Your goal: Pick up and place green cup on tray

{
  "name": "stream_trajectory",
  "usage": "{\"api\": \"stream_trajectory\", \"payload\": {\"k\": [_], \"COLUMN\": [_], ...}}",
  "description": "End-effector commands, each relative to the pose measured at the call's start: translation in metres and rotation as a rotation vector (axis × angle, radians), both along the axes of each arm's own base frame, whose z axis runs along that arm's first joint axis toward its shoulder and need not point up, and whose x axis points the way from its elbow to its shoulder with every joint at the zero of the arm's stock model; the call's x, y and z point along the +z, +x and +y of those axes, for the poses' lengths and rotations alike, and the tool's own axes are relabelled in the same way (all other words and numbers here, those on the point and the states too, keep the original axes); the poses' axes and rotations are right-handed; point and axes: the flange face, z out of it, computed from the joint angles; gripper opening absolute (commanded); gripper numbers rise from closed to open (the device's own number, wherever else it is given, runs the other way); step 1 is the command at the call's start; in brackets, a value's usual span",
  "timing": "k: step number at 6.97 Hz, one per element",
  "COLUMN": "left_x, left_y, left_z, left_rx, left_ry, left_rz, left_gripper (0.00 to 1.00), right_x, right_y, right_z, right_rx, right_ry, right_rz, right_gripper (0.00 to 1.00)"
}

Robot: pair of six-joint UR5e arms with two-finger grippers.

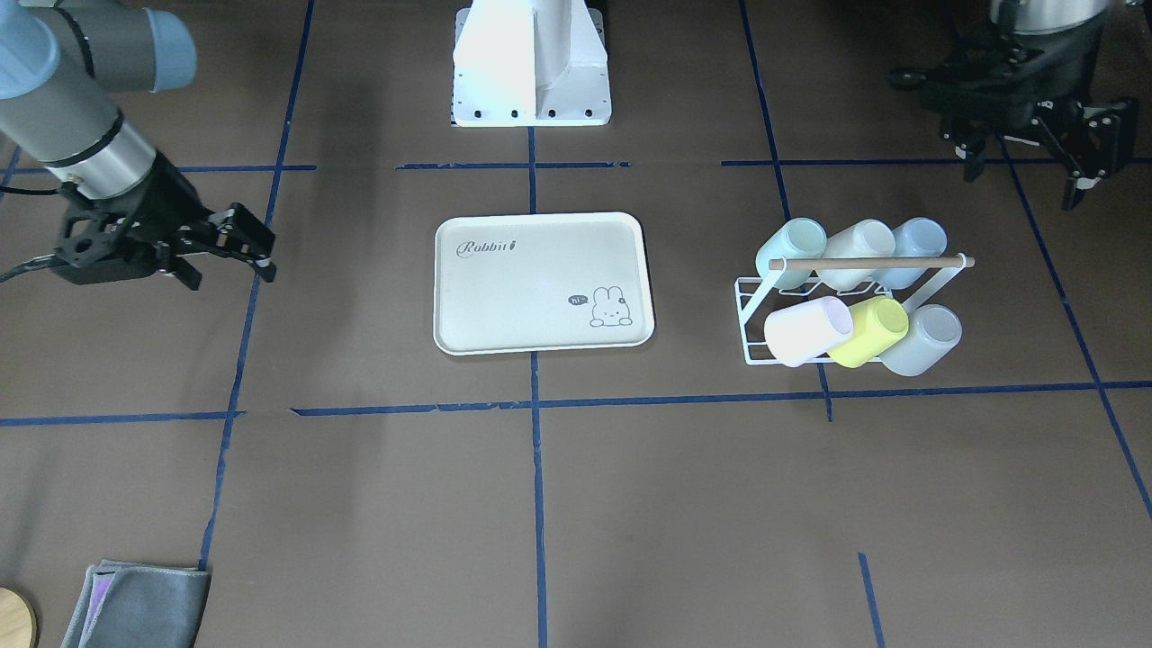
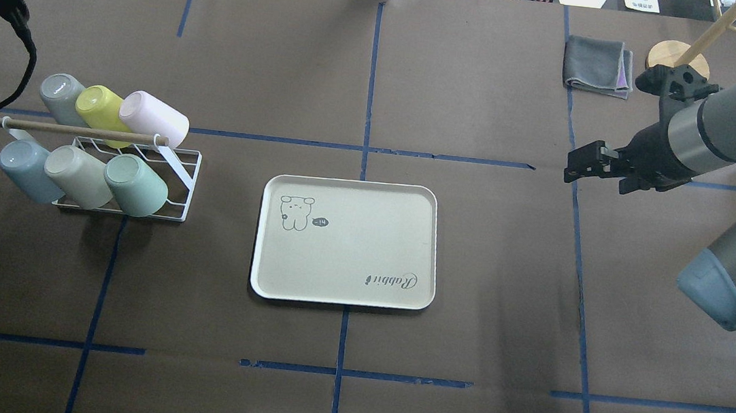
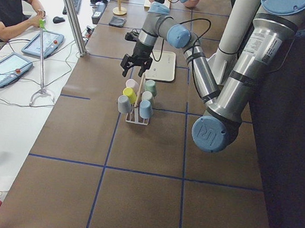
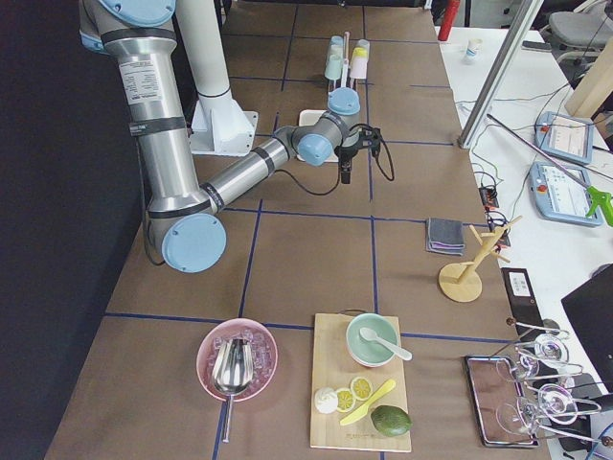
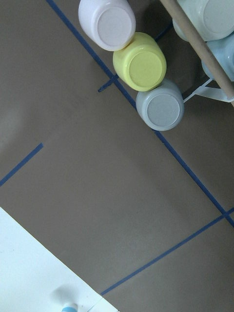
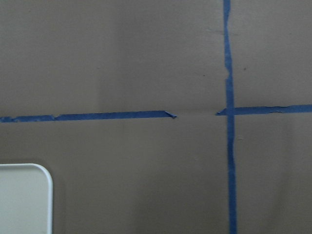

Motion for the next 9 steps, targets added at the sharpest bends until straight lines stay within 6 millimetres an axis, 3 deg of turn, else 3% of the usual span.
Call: {"api": "stream_trajectory", "payload": {"k": [1, 3, 5, 6, 9], "left_x": [-0.01, -0.021, -0.02, -0.016, 0.029], "left_y": [0.03, 0.074, 0.139, 0.168, 0.233], "left_z": [0.028, 0.056, 0.098, 0.118, 0.128], "left_rx": [0.179, 0.386, 0.514, 0.563, 0.698], "left_ry": [0.169, 0.305, 0.408, 0.459, 0.468], "left_rz": [-0.269, -0.492, -0.609, -0.688, -1.004], "left_gripper": [1.0, 1.0, 0.99, 1.0, 0.99], "right_x": [0.044, 0.076, 0.1, 0.105, 0.111], "right_y": [0.037, 0.066, 0.094, 0.098, 0.099], "right_z": [0.005, 0.007, 0.011, 0.012, 0.016], "right_rx": [-0.031, -0.066, -0.08, -0.082, -0.084], "right_ry": [0.035, 0.075, 0.095, 0.094, 0.08], "right_rz": [0.065, 0.115, 0.15, 0.153, 0.157], "right_gripper": [1.0, 1.0, 1.0, 1.0, 1.0]}}
